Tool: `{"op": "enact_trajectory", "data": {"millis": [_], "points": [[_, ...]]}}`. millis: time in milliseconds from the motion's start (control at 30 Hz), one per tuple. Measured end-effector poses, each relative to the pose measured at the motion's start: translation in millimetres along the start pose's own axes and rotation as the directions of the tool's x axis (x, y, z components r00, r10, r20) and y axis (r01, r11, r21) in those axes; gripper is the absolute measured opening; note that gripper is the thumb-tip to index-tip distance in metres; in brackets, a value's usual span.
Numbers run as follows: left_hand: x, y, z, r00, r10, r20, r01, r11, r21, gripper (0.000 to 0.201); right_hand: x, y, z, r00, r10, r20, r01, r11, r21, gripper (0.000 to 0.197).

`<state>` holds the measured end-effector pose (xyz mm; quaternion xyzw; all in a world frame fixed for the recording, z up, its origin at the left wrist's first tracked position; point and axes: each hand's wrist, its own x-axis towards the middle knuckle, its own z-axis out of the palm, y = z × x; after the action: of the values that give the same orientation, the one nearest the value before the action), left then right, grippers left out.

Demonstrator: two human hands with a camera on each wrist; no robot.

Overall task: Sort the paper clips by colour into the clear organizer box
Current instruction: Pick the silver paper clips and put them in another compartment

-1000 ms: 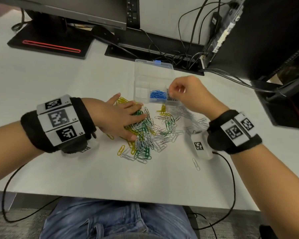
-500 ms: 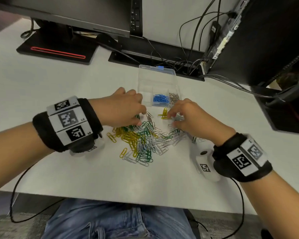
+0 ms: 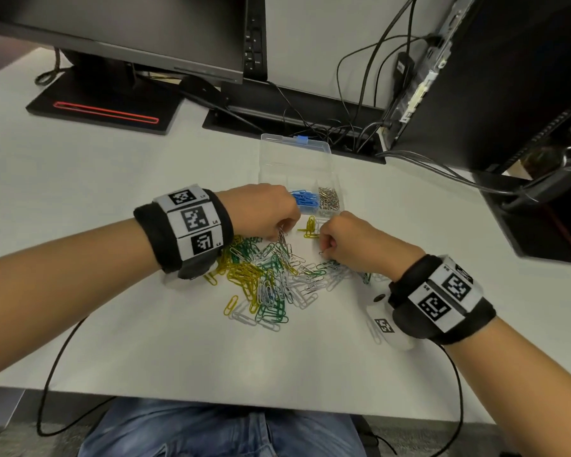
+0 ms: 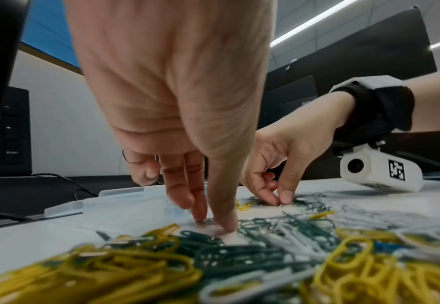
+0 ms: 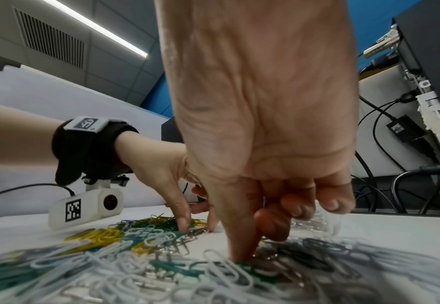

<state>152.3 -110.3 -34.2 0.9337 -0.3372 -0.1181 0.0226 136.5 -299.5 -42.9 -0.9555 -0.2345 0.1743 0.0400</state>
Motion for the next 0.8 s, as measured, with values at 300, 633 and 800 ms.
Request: {"op": "enact_trajectory", "data": {"millis": [300,633,800], "points": [[9,-1,4,0.997,0.010,0.077,-0.005,0.998,-0.067,0.008,-6,-2,-1,0.999,-0.035,0.027,0.038,0.992,-0.119,0.016],[9,-4,4,0.995,0.026,0.099,-0.013,0.991,-0.133,0.014,7,19,-38,0.909,0.184,-0.374,-0.020,0.915,0.403,0.016],[14,-4,-3,1.000,0.006,-0.030,-0.012,0.978,-0.207,0.009,30,30,-40,0.871,0.326,-0.368,-0.060,0.814,0.578,0.013]]}}
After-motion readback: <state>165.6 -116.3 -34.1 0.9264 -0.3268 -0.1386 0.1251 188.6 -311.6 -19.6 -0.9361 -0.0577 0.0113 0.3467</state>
